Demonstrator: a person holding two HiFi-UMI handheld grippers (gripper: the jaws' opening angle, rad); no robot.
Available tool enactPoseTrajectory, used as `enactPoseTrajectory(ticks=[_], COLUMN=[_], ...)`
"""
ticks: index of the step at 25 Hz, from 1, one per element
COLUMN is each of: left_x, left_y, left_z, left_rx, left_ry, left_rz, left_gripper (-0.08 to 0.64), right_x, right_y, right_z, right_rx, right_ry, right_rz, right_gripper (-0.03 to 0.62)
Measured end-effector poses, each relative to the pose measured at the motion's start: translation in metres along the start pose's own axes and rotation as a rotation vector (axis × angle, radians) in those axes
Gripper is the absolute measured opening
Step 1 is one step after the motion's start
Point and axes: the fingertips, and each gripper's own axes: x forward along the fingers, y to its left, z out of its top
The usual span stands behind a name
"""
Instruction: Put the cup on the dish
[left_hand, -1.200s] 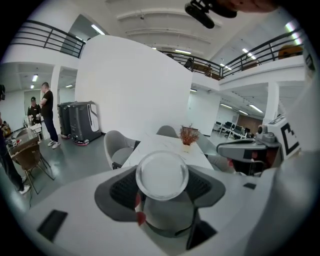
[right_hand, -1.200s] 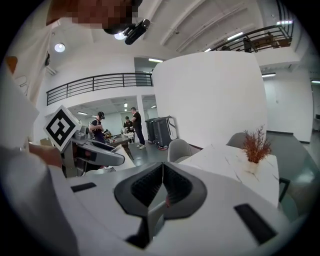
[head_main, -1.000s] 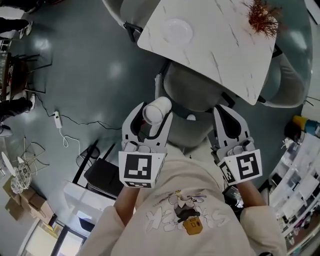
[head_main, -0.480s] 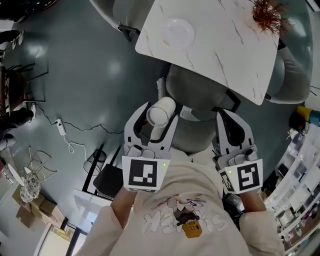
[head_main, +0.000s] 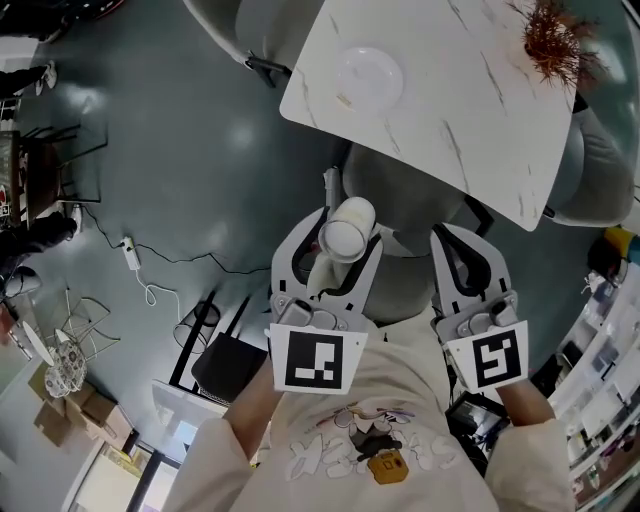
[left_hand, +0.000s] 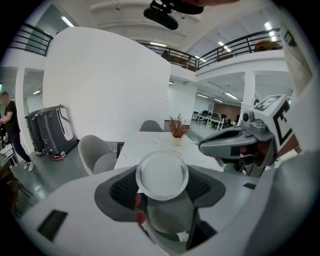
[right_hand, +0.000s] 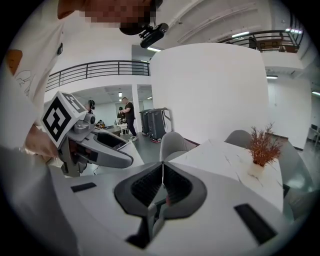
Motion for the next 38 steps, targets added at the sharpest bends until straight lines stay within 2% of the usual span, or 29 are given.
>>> enactPoseTrajectory(ticks=[4, 9, 16, 27, 38], left_x=[0.013, 0.032, 0.067, 0.111, 0.15], left_y=[0.001, 0.009, 0.02, 0.035, 0.049], left_z=[-0.001, 0.001, -0.01, -0.018, -0.026], left_rx=[0.026, 0.023, 0.055, 0.03, 0.021], left_ry=[0.024, 0.018, 0.052, 0.06, 0.076], left_rz=[0.022, 0.043, 0.042, 0.064, 0.08], left_gripper=[0.275, 0.275, 0.275, 0.275, 0.275], right_x=[0.015, 0.035, 0.063, 0.108, 0.142], right_y=[0.003, 0.002, -0.02, -0.056, -0.076], right_z=[-0.001, -0.008, -0.018, -0.04, -0.055], right_rx=[-0.02, -0.046, -0.052, 0.02, 0.046], right_ry=[-0.008, 0.01, -0.002, -0.007, -0.014], right_rz=[0.037, 0.071, 0.062, 0.016, 0.01], right_gripper=[0.005, 0.005, 0.005, 0.005, 0.005])
